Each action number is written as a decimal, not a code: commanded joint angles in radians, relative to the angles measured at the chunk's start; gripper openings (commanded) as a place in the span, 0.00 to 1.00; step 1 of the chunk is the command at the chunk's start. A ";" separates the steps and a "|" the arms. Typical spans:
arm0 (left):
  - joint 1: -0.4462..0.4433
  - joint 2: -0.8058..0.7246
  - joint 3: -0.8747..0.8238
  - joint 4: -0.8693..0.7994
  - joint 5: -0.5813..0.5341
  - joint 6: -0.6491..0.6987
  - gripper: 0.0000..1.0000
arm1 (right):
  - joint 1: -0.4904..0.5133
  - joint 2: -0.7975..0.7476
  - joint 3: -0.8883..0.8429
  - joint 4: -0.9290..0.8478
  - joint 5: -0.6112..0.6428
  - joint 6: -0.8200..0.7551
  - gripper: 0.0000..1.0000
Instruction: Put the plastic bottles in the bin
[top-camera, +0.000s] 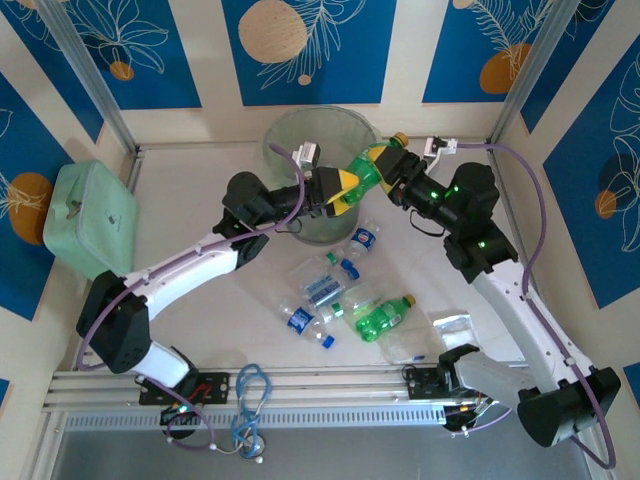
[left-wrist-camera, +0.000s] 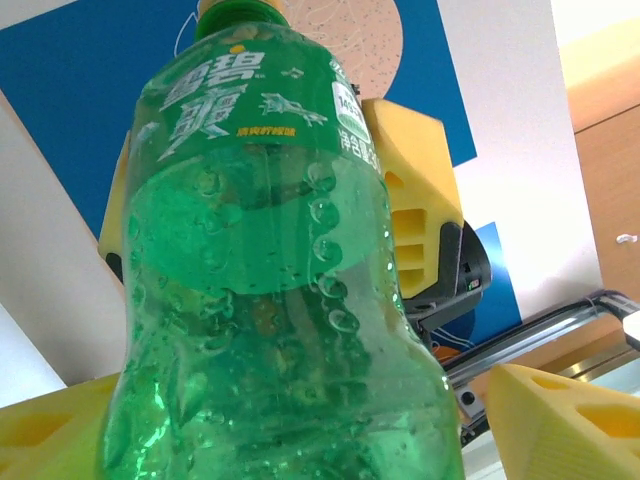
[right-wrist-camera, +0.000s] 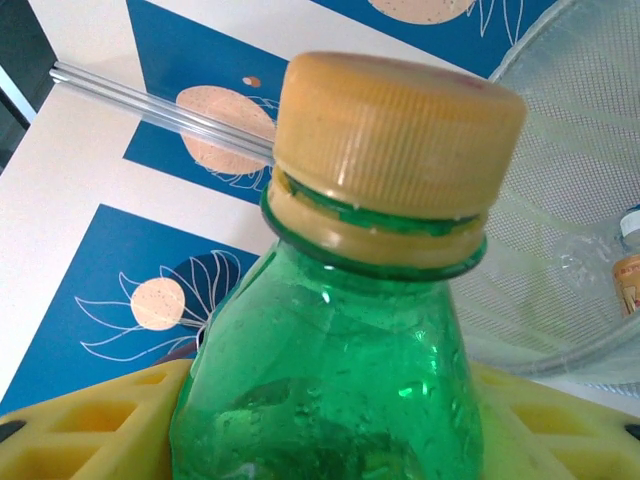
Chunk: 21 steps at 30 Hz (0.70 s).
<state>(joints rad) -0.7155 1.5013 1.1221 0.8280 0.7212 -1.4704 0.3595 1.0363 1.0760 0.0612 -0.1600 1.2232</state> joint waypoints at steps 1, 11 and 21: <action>-0.009 0.000 -0.005 0.089 0.027 -0.014 0.78 | 0.007 0.003 -0.017 0.052 0.047 0.007 0.60; -0.007 0.011 -0.006 0.116 0.011 -0.025 0.54 | 0.016 -0.008 -0.032 0.065 0.049 0.006 0.59; 0.000 0.003 -0.001 0.105 -0.005 -0.011 0.39 | 0.021 -0.021 -0.030 0.031 0.058 -0.006 0.63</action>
<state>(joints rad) -0.7155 1.5150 1.1168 0.8604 0.7174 -1.4990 0.3737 1.0294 1.0542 0.1120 -0.1307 1.2400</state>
